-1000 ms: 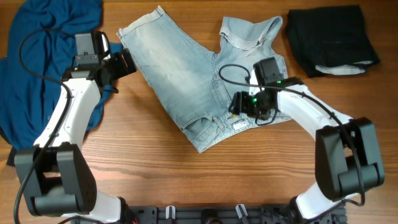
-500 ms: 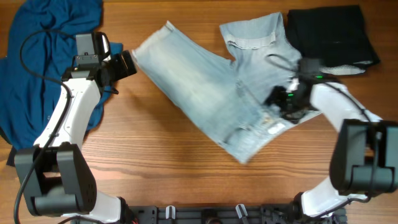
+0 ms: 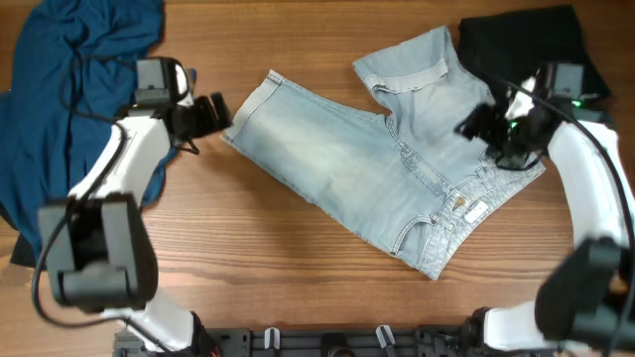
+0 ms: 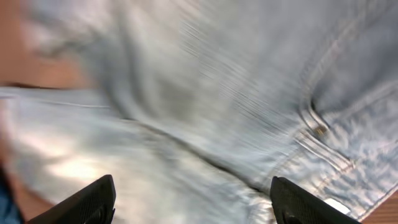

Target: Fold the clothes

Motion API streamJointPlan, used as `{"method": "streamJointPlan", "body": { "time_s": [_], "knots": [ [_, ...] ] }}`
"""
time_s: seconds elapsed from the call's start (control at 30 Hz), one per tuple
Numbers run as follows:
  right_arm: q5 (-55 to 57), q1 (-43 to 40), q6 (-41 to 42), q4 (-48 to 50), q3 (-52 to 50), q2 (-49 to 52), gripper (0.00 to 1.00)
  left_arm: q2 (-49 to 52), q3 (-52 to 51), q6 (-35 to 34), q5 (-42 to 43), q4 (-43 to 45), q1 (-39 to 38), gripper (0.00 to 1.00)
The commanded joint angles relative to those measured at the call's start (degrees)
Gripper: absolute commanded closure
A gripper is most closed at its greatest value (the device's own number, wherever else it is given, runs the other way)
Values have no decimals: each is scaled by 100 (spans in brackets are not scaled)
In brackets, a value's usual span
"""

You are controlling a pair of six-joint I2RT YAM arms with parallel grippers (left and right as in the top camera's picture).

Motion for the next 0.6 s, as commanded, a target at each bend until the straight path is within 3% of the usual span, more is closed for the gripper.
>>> {"method": "streamJointPlan", "body": {
  "time_s": [0.0,0.17,0.37,0.5,0.57],
  "knots": [
    [-105,55,-50,55,177,-501,20,374,-15,-160,772,-87,-188,2],
    [-92,55,-107,-7,168,-494,21,476,-17,-155,745,74,-413,6],
    [-79,63,-120,44,168,-494,23,560,-17,-166,501,238,-651,25],
    [20,63,-118,50,168,-494,24,723,-17,-354,87,232,-826,27],
    [24,63,-120,79,168,-494,24,820,-17,-356,17,192,-887,35]
  ]
}}
